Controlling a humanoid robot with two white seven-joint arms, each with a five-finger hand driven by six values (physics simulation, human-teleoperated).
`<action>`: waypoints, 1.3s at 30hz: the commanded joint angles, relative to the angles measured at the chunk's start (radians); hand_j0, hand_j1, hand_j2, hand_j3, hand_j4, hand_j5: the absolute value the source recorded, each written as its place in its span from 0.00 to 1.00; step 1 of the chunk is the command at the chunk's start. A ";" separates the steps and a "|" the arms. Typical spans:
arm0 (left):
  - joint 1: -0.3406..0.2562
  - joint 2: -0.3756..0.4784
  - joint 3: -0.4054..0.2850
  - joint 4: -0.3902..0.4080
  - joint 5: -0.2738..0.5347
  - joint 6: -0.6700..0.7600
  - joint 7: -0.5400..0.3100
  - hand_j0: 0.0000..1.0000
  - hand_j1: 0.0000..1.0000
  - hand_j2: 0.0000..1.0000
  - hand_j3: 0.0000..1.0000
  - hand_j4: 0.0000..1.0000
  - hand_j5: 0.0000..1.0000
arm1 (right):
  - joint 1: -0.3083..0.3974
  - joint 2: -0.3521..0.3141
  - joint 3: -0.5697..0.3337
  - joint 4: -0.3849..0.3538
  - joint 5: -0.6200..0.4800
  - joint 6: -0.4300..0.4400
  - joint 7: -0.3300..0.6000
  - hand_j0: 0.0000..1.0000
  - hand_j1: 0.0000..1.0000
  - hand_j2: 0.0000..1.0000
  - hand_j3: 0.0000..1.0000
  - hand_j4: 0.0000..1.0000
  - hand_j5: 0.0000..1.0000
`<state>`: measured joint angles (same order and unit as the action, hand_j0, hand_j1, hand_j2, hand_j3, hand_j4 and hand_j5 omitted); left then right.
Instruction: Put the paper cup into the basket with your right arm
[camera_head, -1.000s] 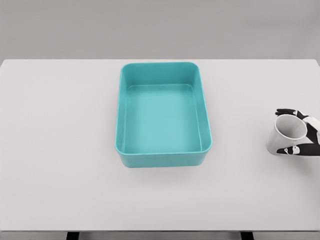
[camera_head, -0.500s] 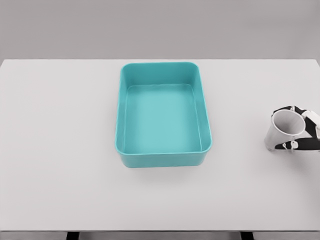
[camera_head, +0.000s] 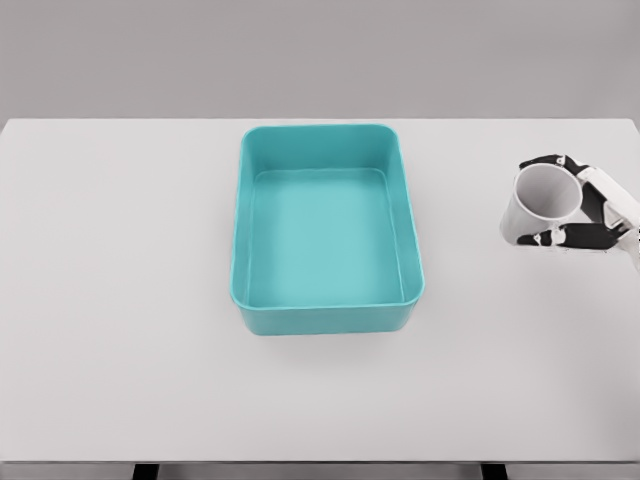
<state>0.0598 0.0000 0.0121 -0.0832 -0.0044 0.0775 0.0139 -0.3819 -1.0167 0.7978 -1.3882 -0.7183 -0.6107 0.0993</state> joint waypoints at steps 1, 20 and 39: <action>0.000 0.000 0.000 0.000 0.000 0.001 0.000 1.00 1.00 1.00 1.00 1.00 1.00 | 0.000 0.027 0.000 0.000 0.011 0.000 0.000 0.61 0.61 0.61 0.61 0.61 0.61; -0.002 0.000 -0.001 0.000 0.000 0.001 0.000 1.00 1.00 1.00 1.00 1.00 1.00 | -0.216 0.210 0.095 0.002 0.122 0.000 -0.001 0.62 0.62 0.62 0.62 0.62 0.62; -0.002 0.000 -0.001 0.000 0.000 0.001 0.000 1.00 1.00 1.00 1.00 1.00 1.00 | -0.391 0.337 0.201 0.040 0.290 0.000 -0.001 0.65 0.65 0.65 0.65 0.65 0.65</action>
<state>0.0583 0.0000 0.0108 -0.0832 -0.0044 0.0775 0.0139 -0.7762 -0.6861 0.9855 -1.3565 -0.4580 -0.6111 0.0993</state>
